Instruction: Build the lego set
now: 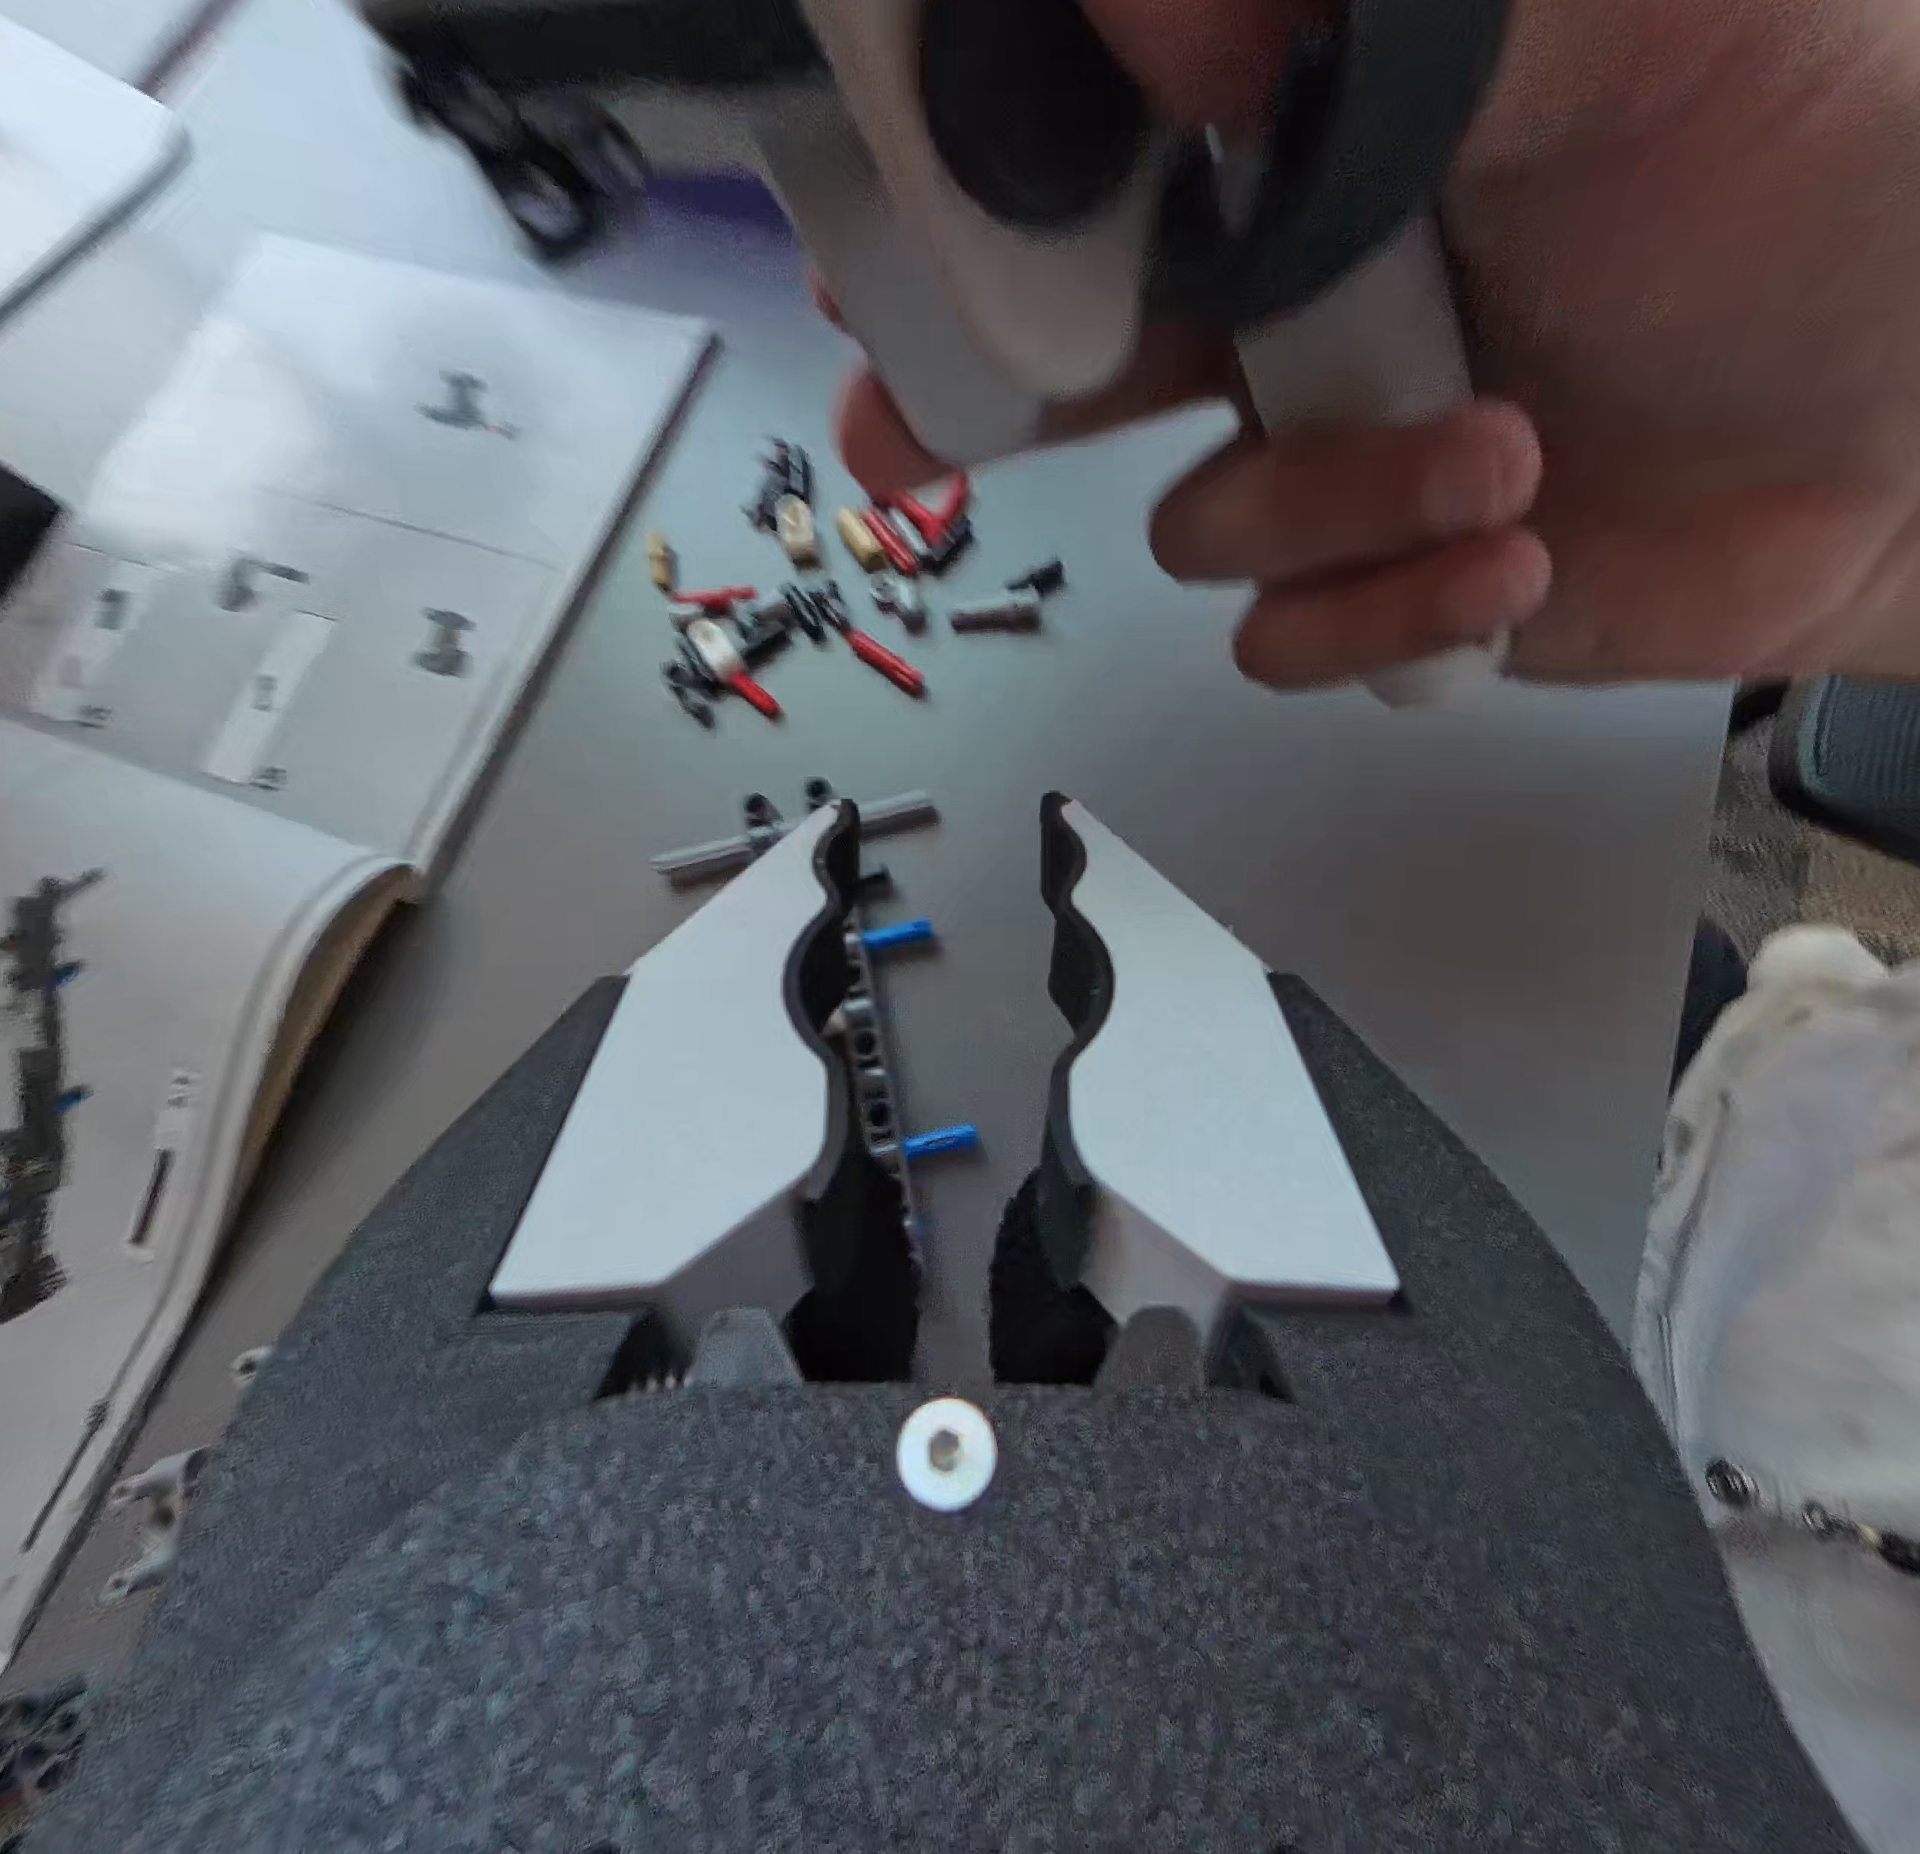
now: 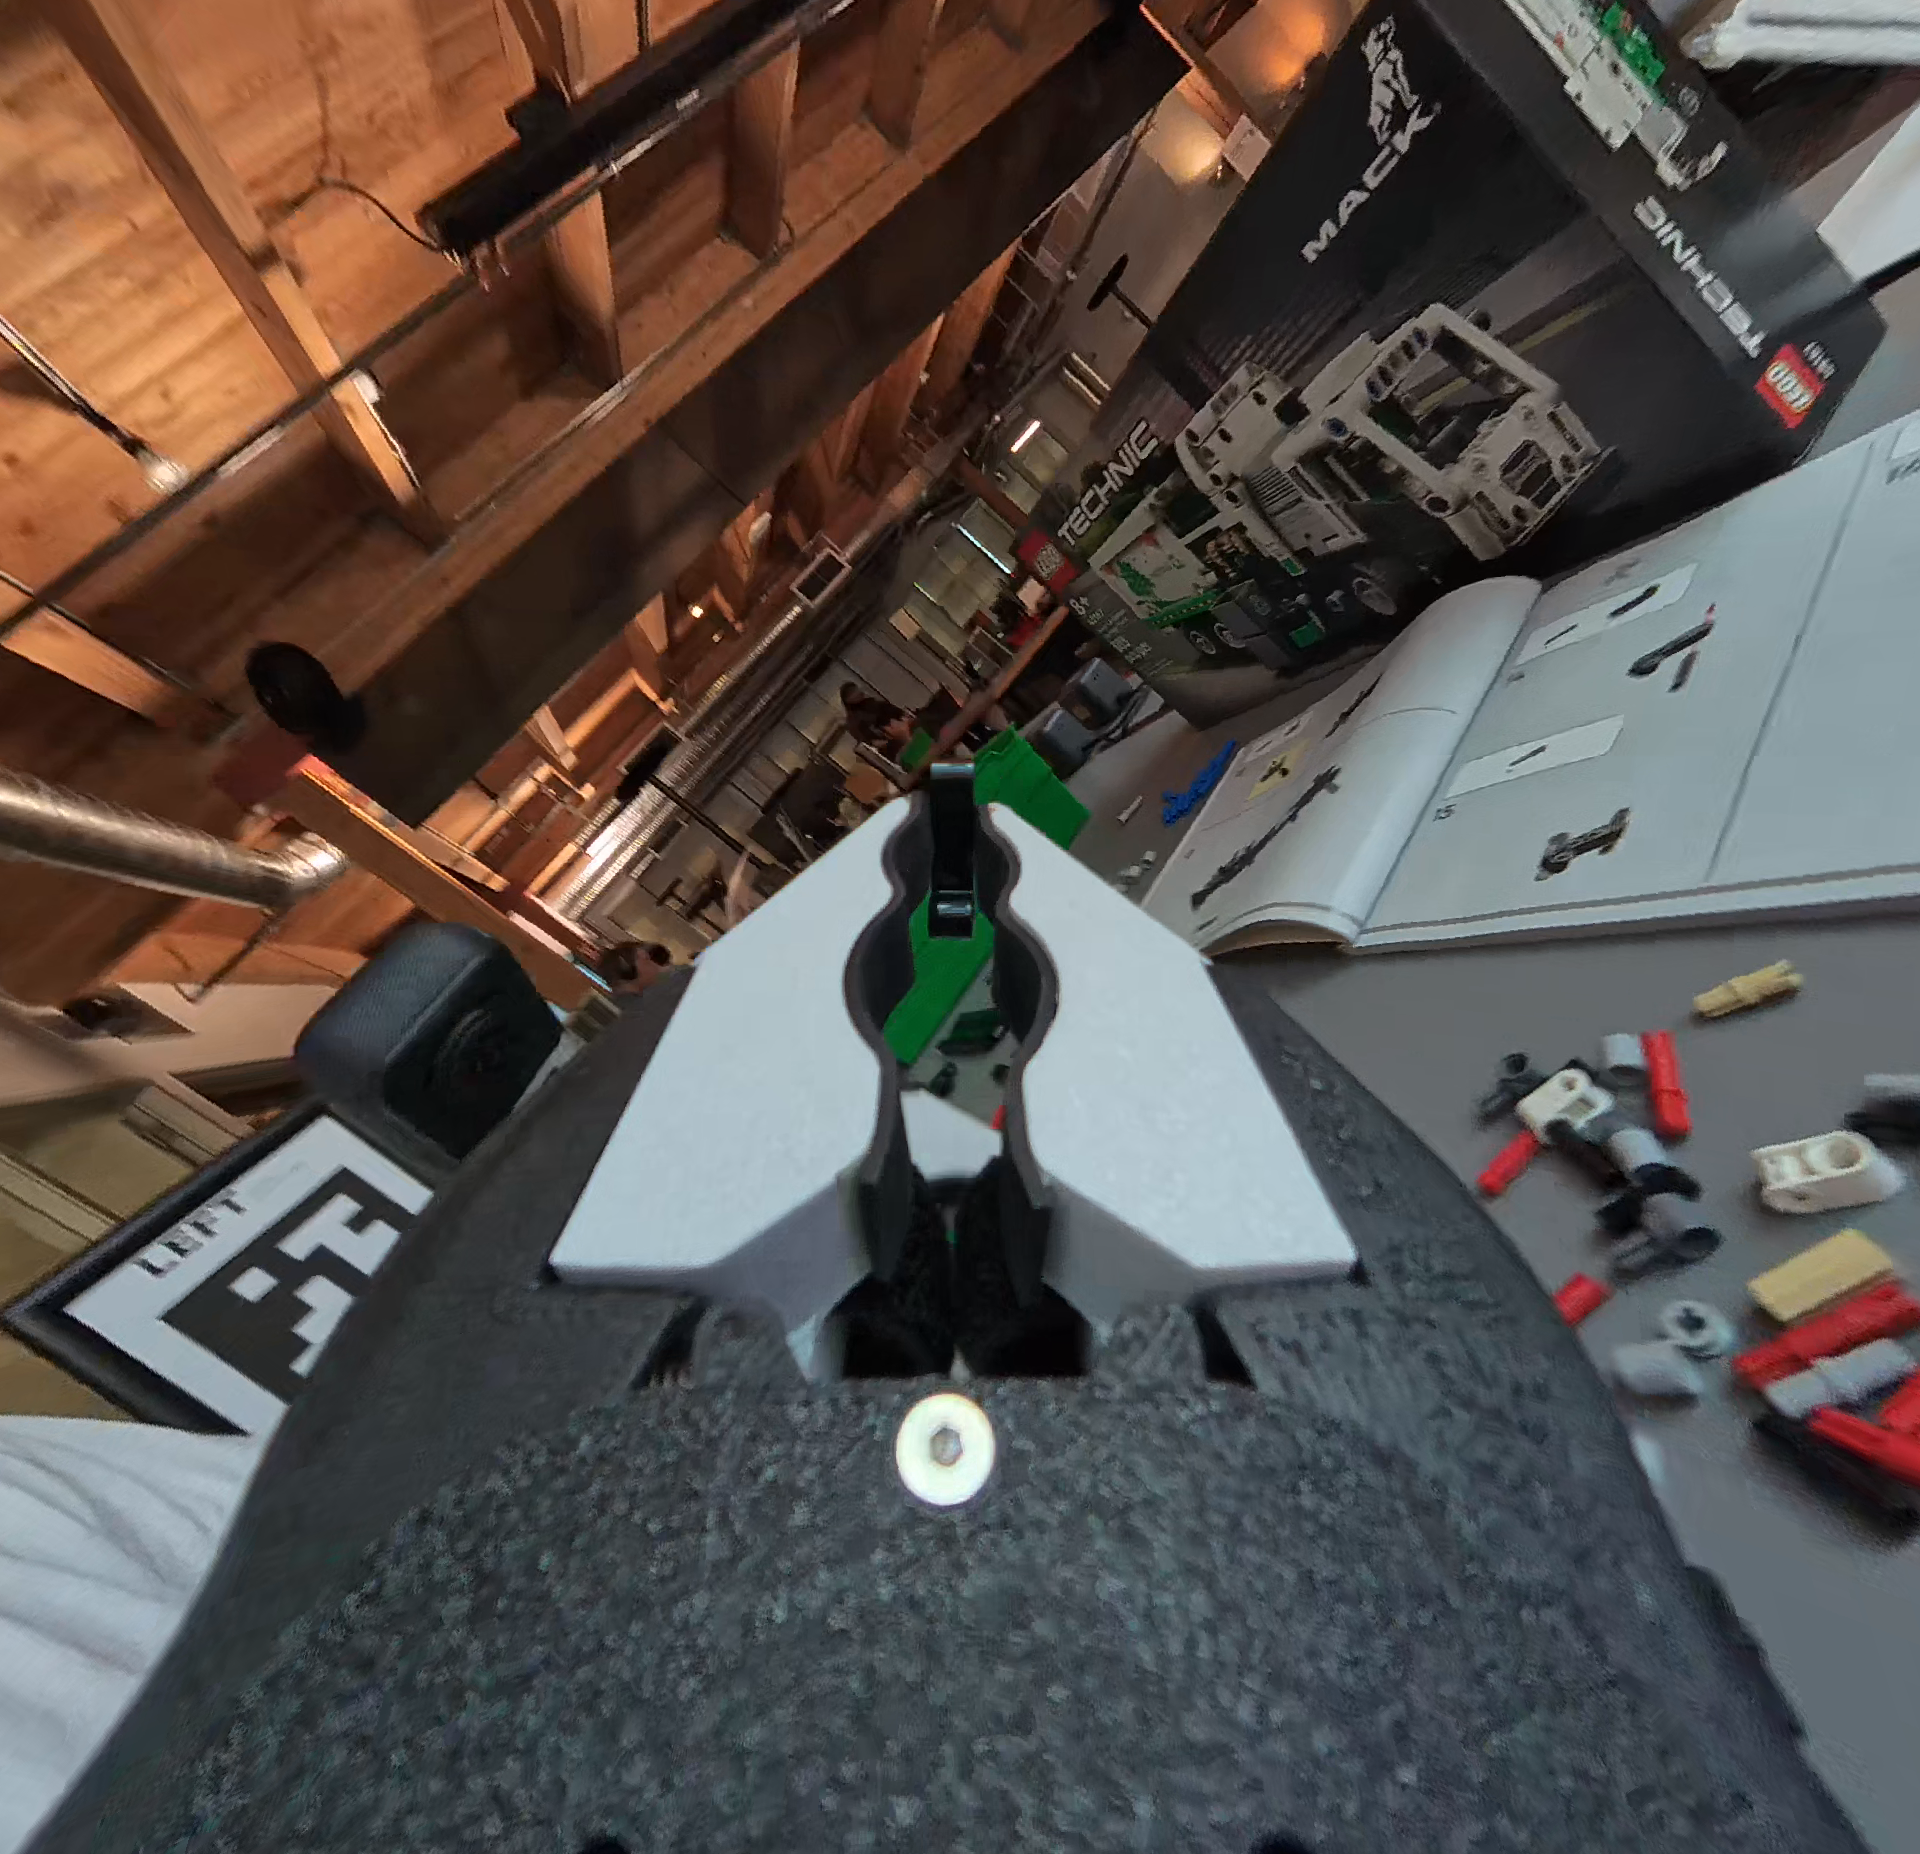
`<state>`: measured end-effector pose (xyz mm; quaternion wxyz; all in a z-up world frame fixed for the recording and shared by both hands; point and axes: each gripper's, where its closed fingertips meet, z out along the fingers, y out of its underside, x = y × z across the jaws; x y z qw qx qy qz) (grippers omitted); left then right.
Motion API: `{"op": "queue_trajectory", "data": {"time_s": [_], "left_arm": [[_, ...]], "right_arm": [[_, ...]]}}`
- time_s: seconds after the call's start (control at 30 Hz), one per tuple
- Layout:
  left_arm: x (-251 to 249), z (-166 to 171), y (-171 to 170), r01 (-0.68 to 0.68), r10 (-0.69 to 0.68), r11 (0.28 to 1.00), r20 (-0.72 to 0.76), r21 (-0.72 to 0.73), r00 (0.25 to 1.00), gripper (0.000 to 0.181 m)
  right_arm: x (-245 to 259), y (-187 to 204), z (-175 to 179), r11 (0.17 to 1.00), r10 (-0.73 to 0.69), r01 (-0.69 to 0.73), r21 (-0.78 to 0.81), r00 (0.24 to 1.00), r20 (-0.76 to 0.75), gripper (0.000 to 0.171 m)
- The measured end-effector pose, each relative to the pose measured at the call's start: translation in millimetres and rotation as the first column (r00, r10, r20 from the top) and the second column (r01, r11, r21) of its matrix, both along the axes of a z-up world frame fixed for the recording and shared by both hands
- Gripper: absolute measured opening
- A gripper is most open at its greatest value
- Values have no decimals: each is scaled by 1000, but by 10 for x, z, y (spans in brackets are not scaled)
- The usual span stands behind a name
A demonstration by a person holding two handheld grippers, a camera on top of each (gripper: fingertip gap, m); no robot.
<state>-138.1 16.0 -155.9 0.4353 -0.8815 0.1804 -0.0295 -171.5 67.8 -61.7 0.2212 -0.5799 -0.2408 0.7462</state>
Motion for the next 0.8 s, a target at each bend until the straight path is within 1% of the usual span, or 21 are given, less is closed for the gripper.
{"op": "queue_trajectory", "data": {"time_s": [0.03, 0.07, 0.13, 0.2, 0.23, 0.33, 0.4, 0.47, 0.53, 0.6, 0.63, 0.67, 0.7, 0.73, 0.77, 0.8], "left_arm": [[-89, 217, 32, -47, 45, 994, 19, 98, 999, 36], [-167, 427, 41, -83, 80, 977, 28, 194, 996, 36], [-269, 690, 10, -112, 124, 944, -20, 312, 992, 38], [-306, 790, -29, -112, 157, 924, -97, 365, 983, 40], [-281, 822, -52, -99, 155, 918, -117, 384, 981, 36], [-237, 851, -122, -91, 158, 912, -138, 400, 978, 26], [-279, 812, -170, -110, 174, 920, -140, 376, 975, 20], [-255, 827, -243, -104, 155, 921, -109, 376, 982, 16], [-235, 796, -311, -78, 126, 929, -112, 361, 986, 15], [-193, 759, -387, -47, 77, 938, -74, 343, 994, 15], [-201, 743, -430, -49, 69, 940, -48, 337, 996, 15], [-215, 722, -473, -53, 62, 943, -17, 329, 998, 15], [-205, 689, -519, -50, 44, 948, 25, 314, 999, 15], [-180, 655, -565, -48, 25, 953, 81, 300, 996, 15], [-143, 604, -611, -50, 9, 961, 147, 274, 989, 15], [-90, 531, -658, -40, -10, 970, 205, 238, 979, 15]], "right_arm": [[-2, -65, 6, 999, 16, -16, -46, 1000, -19, 2], [-6, -135, 12, 996, 27, -30, -88, 999, -41, 5], [-23, -275, 23, 984, 47, -59, -170, 996, -76, 5], [-45, -432, 45, 973, 72, -91, -210, 993, -97, 5], [-55, -513, 52, 974, 80, -99, -205, 992, -99, 5], [-74, -703, 67, 986, 68, -81, -145, 993, -96, 5], [-64, -778, 100, 984, 75, -91, -150, 991, -112, 5], [-62, -843, 113, 979, 107, -125, -158, 987, -121, 5], [-43, -906, 88, 977, 159, -170, -131, 983, -89, 5], [2, -965, 50, 978, 205, -207, -26, 978, -48, 5], [42, -975, 24, 972, 234, -234, 38, 972, -17, 9], [88, -932, 5, 966, 242, -242, 94, 970, 18, 18], [151, -889, -5, 951, 253, -257, 169, 966, 48, 20], [214, -850, -65, 919, 262, -284, 272, 958, 116, 23], [285, -821, -209, 852, 256, -333, 403, 938, 234, 23], [381, -787, -415, 747, 231, -410, 524, 898, 374, 22]]}}
